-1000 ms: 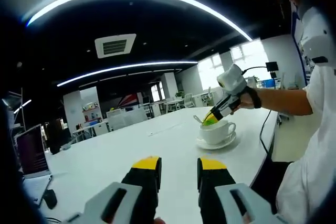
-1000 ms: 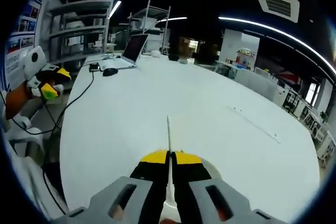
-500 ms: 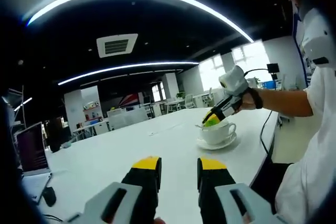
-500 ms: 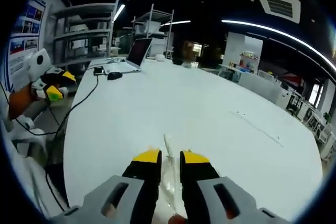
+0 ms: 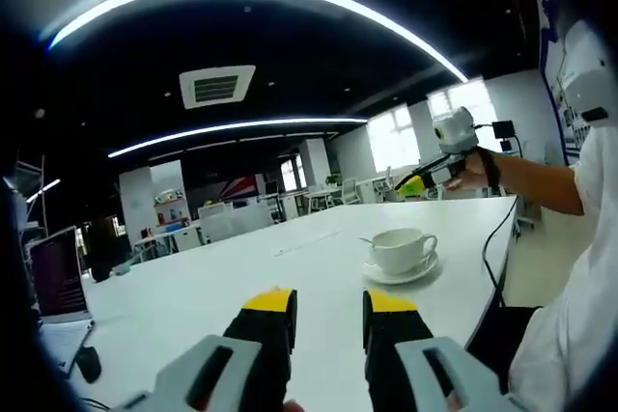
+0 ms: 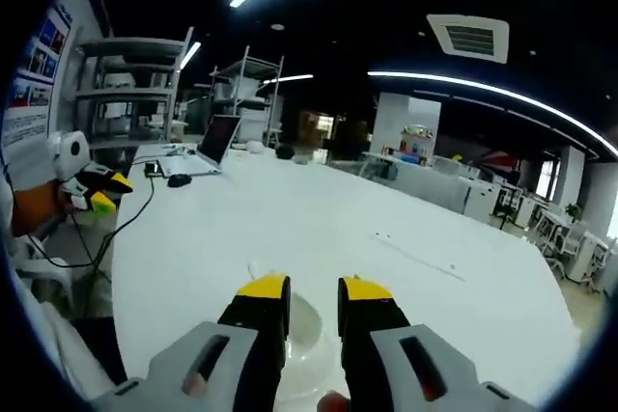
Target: Tidy tabletop coffee trays, cups and spoons，present forward
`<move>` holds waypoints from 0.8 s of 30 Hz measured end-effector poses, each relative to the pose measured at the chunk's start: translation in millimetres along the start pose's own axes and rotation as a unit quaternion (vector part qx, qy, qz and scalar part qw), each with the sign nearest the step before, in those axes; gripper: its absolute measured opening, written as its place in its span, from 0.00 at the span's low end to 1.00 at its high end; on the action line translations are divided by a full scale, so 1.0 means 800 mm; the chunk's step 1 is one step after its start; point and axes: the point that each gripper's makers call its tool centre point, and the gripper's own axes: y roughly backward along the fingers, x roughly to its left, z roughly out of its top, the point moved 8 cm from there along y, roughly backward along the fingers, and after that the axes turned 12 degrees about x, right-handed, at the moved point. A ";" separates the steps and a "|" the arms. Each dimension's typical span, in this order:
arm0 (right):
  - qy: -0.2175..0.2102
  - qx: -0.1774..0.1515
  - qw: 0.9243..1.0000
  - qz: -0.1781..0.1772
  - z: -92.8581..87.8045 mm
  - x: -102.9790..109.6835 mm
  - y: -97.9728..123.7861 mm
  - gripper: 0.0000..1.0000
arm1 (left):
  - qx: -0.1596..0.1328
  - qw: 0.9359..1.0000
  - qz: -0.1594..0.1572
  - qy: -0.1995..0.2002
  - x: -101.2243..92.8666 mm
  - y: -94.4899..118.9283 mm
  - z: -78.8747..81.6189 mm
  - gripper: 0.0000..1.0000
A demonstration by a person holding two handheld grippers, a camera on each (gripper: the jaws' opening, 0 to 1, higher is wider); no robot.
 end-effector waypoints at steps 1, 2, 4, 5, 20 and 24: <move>-0.002 -0.011 1.000 -0.005 0.003 -0.002 0.007 0.21 | -0.002 1.000 0.002 0.001 0.001 0.000 0.001 0.29; -0.003 -0.017 1.000 -0.010 0.004 -0.003 0.015 0.21 | -0.004 1.000 0.005 0.001 0.002 -0.001 0.003 0.29; 0.001 -0.043 0.999 -0.031 0.009 -0.007 0.036 0.21 | -0.014 1.000 0.013 0.006 0.007 -0.001 0.006 0.29; 0.003 -0.052 0.998 -0.040 0.010 -0.008 0.047 0.22 | -0.019 1.000 0.017 0.008 0.008 -0.001 0.007 0.29; -0.042 -0.107 0.982 -0.152 -0.020 -0.046 0.182 0.22 | -0.069 0.994 0.076 0.026 0.020 -0.027 0.033 0.29; -0.048 -0.105 0.979 -0.167 -0.036 -0.052 0.199 0.22 | -0.066 0.995 0.075 0.027 0.021 -0.029 0.033 0.29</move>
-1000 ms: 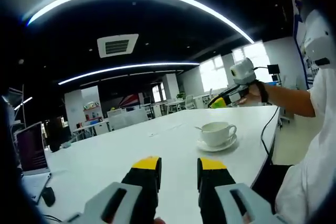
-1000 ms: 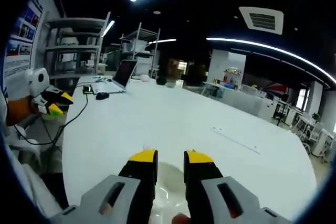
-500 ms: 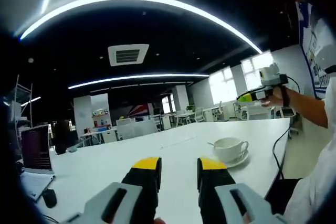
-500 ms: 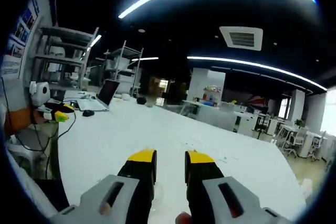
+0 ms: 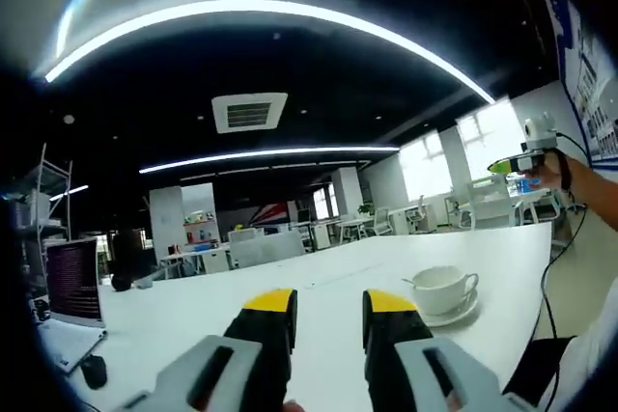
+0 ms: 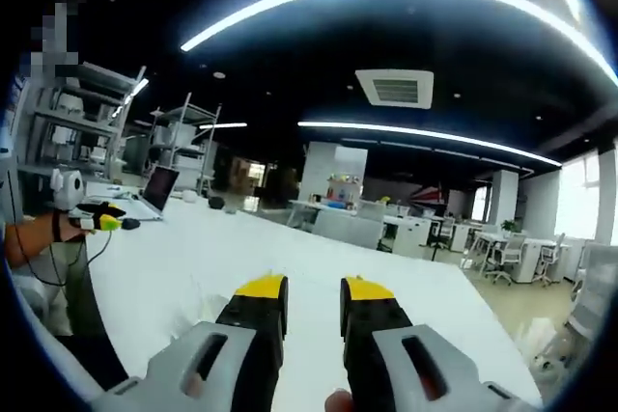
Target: Tidy tabletop coffee trays, cups and spoons，present forward
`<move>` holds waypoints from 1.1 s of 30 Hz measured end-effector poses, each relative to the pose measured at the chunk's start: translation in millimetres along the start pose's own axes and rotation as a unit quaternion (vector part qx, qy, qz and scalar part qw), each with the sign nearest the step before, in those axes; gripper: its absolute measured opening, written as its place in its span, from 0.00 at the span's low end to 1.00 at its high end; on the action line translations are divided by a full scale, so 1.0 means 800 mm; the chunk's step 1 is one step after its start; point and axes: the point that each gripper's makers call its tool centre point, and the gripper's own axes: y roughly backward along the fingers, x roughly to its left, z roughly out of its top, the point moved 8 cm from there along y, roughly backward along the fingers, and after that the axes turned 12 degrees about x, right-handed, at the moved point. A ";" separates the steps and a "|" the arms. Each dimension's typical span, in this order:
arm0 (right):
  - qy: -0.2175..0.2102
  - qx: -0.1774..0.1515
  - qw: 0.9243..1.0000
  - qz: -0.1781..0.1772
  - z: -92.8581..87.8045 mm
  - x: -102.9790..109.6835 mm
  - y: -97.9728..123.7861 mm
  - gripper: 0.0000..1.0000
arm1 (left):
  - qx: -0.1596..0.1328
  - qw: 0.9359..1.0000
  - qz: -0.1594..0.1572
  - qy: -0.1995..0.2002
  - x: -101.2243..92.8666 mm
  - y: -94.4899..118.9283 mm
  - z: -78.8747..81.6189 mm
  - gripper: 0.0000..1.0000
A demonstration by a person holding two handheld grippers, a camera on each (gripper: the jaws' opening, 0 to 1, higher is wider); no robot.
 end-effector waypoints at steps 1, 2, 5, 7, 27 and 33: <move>-0.002 0.000 1.000 -0.004 -0.004 -0.004 0.004 0.22 | 0.001 1.000 0.001 0.001 0.001 0.000 -0.001 0.29; -0.005 0.000 1.000 -0.007 -0.008 -0.007 0.008 0.22 | 0.001 1.000 0.003 0.004 0.001 0.000 -0.002 0.29; -0.014 0.002 1.000 -0.017 -0.024 -0.019 0.015 0.24 | 0.006 1.000 0.008 0.012 0.004 0.000 -0.007 0.29; -0.007 0.000 1.000 -0.008 -0.036 -0.025 0.017 0.25 | 0.009 1.000 0.008 0.013 0.005 0.000 -0.012 0.29; -0.110 -0.004 0.994 0.021 -0.148 -0.061 0.022 0.30 | 0.022 0.999 0.011 0.039 0.008 0.004 -0.047 0.29; -0.118 0.010 0.993 0.015 -0.163 -0.061 0.020 0.30 | 0.031 0.998 0.011 0.045 0.006 0.001 -0.054 0.29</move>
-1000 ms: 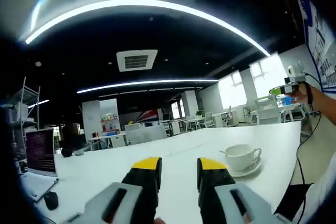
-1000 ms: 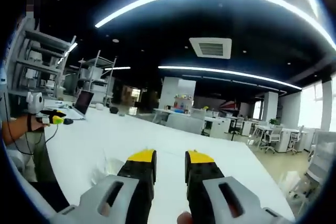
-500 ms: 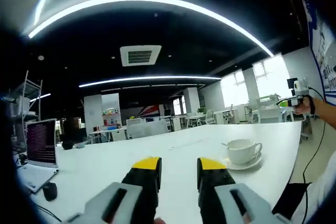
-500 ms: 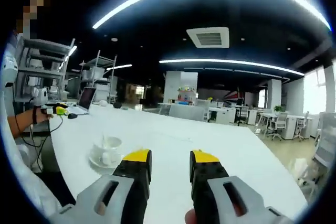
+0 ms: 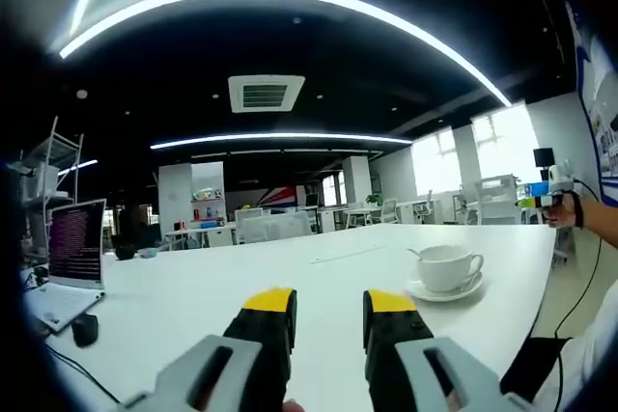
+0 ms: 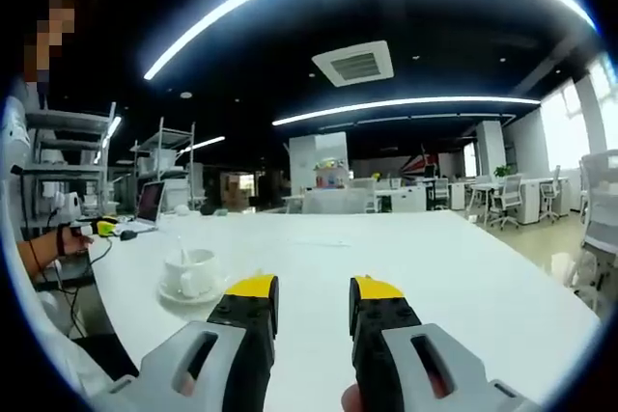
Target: Tidy tabletop coffee trays, cups and spoons，present forward
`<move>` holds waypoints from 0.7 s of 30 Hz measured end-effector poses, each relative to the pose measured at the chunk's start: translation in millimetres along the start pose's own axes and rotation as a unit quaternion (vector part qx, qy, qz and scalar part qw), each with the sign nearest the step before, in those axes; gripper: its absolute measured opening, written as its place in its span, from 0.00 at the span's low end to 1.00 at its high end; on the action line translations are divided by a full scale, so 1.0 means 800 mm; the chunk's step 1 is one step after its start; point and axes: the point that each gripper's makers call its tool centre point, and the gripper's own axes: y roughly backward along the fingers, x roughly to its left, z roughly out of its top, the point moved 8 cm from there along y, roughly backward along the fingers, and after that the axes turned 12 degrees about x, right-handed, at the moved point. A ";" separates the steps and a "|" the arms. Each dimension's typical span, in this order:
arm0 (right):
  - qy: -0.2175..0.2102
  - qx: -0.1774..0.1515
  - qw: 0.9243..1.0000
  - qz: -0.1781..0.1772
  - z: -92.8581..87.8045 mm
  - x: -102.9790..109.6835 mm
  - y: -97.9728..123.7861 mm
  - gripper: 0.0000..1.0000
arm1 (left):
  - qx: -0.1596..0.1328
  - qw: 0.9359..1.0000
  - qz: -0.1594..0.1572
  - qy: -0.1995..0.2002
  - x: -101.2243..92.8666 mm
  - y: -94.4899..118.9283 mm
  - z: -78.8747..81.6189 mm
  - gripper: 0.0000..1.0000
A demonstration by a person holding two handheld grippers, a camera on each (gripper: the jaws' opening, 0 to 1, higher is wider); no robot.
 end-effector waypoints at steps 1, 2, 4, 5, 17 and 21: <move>0.002 0.002 1.000 0.000 0.000 0.000 0.000 0.30 | 0.001 1.000 0.000 0.001 0.000 0.000 0.000 0.29; 0.003 0.003 1.000 0.000 0.000 0.000 0.000 0.30 | 0.002 1.000 -0.001 0.001 -0.001 -0.001 -0.001 0.29; 0.007 0.003 1.000 -0.001 0.001 0.000 0.000 0.30 | 0.005 1.000 -0.003 -0.001 -0.002 -0.002 -0.001 0.29; 0.008 0.002 1.000 -0.002 0.003 0.000 0.000 0.30 | 0.008 1.000 -0.003 -0.002 -0.002 -0.003 -0.001 0.29; 0.024 0.044 0.998 0.035 0.023 0.007 -0.015 0.32 | 0.026 0.998 -0.041 0.037 0.008 -0.010 0.024 0.30; 0.046 0.069 0.995 0.058 0.027 0.015 -0.027 0.33 | 0.055 0.996 -0.066 0.034 0.005 -0.020 0.027 0.31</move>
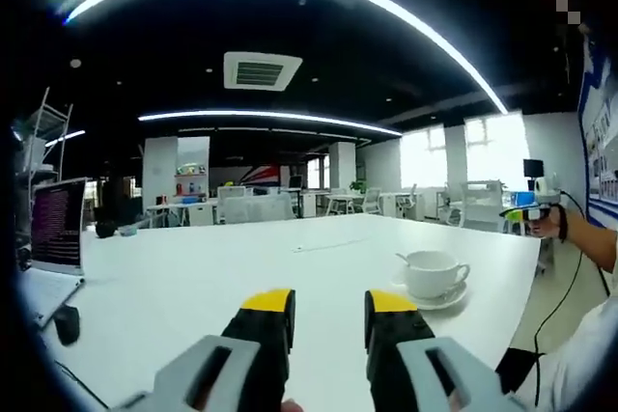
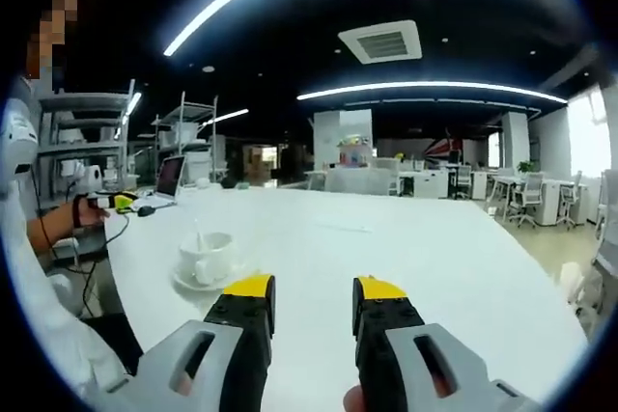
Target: Tidy tabletop coffee trays, cups and spoons，present forward
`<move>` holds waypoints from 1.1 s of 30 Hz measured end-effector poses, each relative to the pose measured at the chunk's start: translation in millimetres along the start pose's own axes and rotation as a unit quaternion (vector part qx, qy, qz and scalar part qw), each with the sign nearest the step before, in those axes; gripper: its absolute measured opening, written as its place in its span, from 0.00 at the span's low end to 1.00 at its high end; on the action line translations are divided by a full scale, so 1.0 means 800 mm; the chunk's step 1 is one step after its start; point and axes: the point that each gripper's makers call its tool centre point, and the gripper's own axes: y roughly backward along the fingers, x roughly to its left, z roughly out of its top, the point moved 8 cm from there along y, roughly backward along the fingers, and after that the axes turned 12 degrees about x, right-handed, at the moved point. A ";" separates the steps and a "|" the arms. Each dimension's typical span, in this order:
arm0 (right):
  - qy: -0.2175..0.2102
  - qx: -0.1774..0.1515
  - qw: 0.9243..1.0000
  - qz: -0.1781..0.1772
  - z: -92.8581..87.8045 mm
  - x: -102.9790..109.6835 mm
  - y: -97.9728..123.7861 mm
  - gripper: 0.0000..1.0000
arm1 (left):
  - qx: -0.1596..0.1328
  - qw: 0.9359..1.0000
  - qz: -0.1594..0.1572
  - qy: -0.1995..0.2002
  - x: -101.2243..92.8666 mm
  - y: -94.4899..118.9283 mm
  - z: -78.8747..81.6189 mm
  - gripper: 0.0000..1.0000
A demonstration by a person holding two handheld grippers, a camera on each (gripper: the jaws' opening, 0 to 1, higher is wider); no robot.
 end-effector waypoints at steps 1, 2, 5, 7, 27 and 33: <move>0.006 0.003 1.000 0.005 0.002 0.002 -0.003 0.33 | 0.007 1.000 -0.007 -0.001 -0.001 -0.003 0.000 0.31; 0.010 0.007 1.000 0.010 0.004 0.003 -0.005 0.33 | 0.015 1.000 -0.011 -0.004 -0.002 -0.006 0.000 0.31; 0.018 0.019 1.000 0.017 0.008 0.010 -0.016 0.32 | 0.037 0.999 -0.019 -0.007 -0.005 -0.013 -0.002 0.31; 0.017 0.026 0.999 0.027 0.009 0.015 -0.022 0.32 | 0.062 0.997 -0.037 0.009 -0.010 -0.017 -0.006 0.31; -0.056 0.137 0.976 0.163 0.026 0.048 -0.085 0.31 | 0.163 0.954 -0.179 0.179 -0.052 -0.087 0.006 0.34; -0.103 0.177 0.960 0.189 0.024 0.054 -0.106 0.30 | 0.196 0.937 -0.199 0.209 -0.060 -0.106 0.004 0.33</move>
